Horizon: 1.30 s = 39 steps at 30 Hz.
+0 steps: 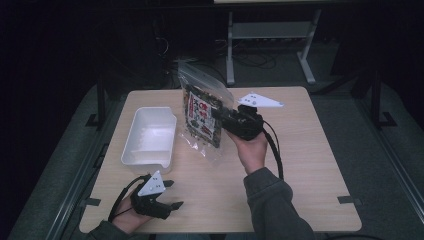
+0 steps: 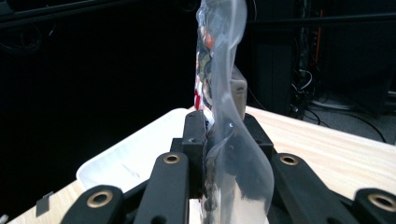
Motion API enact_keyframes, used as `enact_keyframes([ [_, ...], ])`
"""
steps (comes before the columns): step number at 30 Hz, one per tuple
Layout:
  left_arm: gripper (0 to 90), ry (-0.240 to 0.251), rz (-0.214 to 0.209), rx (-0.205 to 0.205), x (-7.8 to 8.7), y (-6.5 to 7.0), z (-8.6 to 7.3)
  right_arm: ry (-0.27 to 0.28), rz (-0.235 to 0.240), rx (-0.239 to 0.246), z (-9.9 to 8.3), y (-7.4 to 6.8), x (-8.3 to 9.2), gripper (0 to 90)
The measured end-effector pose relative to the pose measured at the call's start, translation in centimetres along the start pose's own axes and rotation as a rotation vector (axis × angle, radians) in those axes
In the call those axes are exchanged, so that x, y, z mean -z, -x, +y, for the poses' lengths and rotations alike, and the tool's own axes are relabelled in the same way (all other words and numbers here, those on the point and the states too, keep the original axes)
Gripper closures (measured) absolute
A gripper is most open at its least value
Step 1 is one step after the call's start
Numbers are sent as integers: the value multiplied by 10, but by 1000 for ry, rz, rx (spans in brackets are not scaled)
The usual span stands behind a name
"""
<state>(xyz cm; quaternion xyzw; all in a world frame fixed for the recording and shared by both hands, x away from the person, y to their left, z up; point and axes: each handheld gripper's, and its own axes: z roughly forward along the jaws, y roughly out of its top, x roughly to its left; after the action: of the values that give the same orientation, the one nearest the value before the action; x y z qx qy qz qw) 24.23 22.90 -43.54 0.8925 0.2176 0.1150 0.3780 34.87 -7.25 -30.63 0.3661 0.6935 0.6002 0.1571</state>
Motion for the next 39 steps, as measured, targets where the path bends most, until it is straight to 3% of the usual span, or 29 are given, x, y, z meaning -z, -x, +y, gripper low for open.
enact_keyframes([
  [10, 258, -1, 14, 11, 5, -4, -5, 12, -8, 31, 18, -17, -35, 752],
  [16, 258, 3, 21, 17, 8, -7, -7, 27, -5, 25, 25, -24, -53, 752],
  [30, 257, -20, 22, 9, 11, -10, -13, 39, -12, 21, 31, -37, -88, 752],
  [39, 257, -15, 13, 25, 12, -15, -15, 36, -24, 40, 32, -56, -121, 751],
])
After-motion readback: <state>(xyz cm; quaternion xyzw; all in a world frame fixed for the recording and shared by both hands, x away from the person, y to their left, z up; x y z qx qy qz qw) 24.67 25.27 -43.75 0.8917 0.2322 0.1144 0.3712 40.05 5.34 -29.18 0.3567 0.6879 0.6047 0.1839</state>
